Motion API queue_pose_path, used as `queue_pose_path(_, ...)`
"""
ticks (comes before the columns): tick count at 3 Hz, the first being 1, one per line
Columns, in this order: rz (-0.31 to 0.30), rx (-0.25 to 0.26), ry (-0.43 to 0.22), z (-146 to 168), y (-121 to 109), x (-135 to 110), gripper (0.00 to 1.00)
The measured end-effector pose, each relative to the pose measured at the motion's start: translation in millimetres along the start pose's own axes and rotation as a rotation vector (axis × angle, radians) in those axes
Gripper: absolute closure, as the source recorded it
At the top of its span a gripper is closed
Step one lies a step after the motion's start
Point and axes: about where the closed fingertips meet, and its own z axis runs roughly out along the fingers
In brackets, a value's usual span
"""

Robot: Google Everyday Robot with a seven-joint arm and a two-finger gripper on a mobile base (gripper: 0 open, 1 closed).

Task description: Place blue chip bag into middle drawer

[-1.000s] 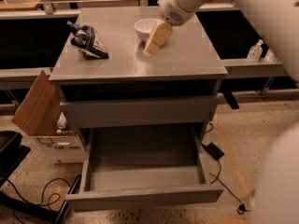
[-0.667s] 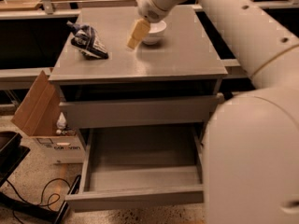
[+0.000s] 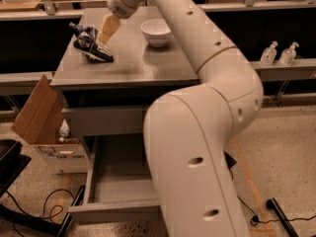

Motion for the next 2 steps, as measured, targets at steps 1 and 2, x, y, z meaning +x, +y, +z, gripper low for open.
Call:
queue_pose_path(1, 0.037, -0.025, 0.030, 31.7, 9.1, -16.4, 0.00)
queue_pose_path(2, 0.111, -0.093, 0.080, 67.1, 30.5, -8.5, 0.00)
